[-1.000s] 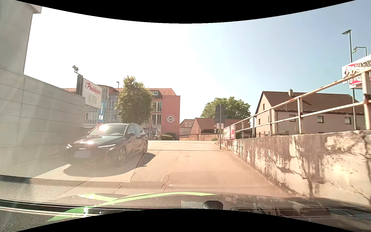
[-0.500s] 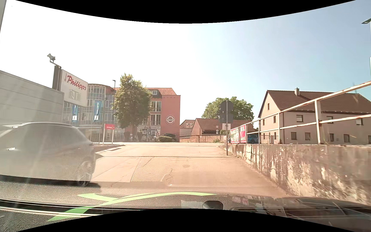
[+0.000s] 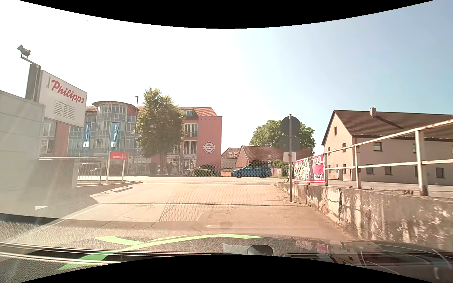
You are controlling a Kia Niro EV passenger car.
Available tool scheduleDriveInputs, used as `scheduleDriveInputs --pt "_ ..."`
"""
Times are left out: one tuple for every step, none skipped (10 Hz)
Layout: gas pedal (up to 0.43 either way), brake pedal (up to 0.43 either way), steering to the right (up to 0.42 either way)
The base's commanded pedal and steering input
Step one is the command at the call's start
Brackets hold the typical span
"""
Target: Follow the waypoints while adhering to traffic rules and regulations
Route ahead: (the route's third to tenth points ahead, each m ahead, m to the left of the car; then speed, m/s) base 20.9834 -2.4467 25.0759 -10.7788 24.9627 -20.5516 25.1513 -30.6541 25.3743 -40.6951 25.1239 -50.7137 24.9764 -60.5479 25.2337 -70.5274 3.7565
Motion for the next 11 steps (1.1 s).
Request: scheduleDriveInputs --pt "0.11 0.0 -0.022" --pt "0.098 0.0 -0.022" --pt "0.098 0.0 -0.023" --pt "0.087 0.0 -0.028" --pt "0.079 0.0 -0.034" --pt "0.079 0.0 -0.039" --pt "0.079 0.0 -0.04" --pt "0.079 0.0 -0.04" --pt "0.079 0.0 -0.04" --pt "0.079 0.0 -0.037" --pt "0.079 0.0 -0.033"
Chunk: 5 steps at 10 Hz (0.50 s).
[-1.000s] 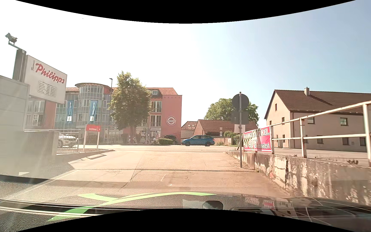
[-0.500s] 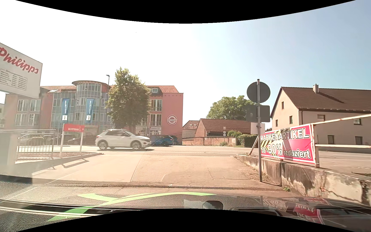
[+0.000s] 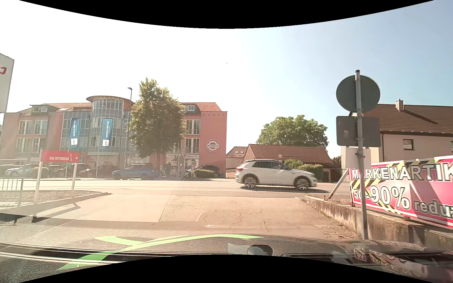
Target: Follow the waypoints while adhering to traffic rules and regulations
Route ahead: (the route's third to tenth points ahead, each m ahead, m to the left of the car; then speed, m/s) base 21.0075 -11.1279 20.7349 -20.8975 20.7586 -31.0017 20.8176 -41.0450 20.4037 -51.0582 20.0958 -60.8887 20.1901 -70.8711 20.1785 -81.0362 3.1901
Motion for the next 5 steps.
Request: scheduleDriveInputs --pt "0.079 0.0 -0.033" --pt "0.079 0.0 -0.033" --pt "0.079 0.0 -0.032" --pt "0.059 0.0 -0.028" --pt "0.028 0.0 -0.023"
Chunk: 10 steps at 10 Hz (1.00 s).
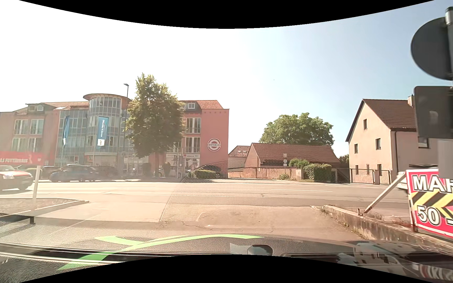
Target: Follow the waypoints while adhering to traffic rules and regulations
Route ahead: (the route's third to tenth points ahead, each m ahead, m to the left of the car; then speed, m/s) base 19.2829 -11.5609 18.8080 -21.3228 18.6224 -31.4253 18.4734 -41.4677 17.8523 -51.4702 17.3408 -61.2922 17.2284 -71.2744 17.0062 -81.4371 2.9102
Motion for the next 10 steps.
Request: scheduleDriveInputs --pt "0.0 0.0 -0.02" --pt "0.0 0.0 -0.019" --pt "0.0 0.0 -0.016" --pt "0.0 0.0 -0.011" --pt "0.0 0.0 -0.008" --pt "0.0 0.0 -0.005" --pt "0.0 0.0 0.003" --pt "0.0 0.0 0.013" --pt "0.0 0.0 0.02" --pt "0.0 0.0 0.027"
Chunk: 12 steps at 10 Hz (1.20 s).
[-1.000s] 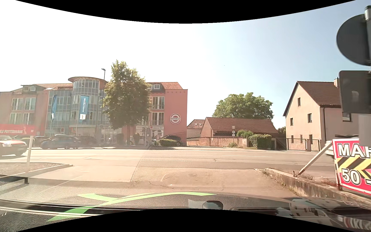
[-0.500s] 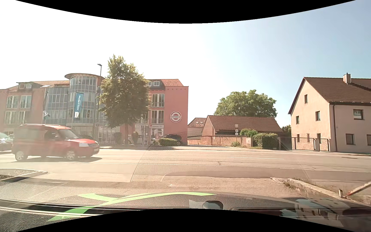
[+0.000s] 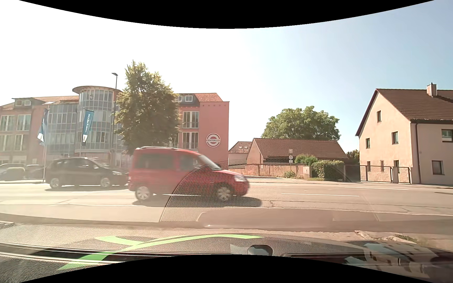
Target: Follow the waypoints while adhering to traffic rules and regulations
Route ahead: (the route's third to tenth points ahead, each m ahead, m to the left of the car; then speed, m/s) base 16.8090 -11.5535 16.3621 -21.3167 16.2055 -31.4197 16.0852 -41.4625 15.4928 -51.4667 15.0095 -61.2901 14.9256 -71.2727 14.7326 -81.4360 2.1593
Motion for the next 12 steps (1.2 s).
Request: scheduleDriveInputs --pt "0.0 0.0 0.033" --pt "0.0 0.0 0.039" --pt "0.0 0.0 0.048" --pt "0.0 0.0 0.06" --pt "0.0 0.0 0.077" --pt "0.0 0.0 0.099" --pt "0.0 0.043 0.116" --pt "0.0 0.049 0.131" --pt "0.0 0.079 0.154" --pt "0.0 0.11 0.176" --pt "0.0 0.11 0.192" --pt "0.0 0.11 0.207"
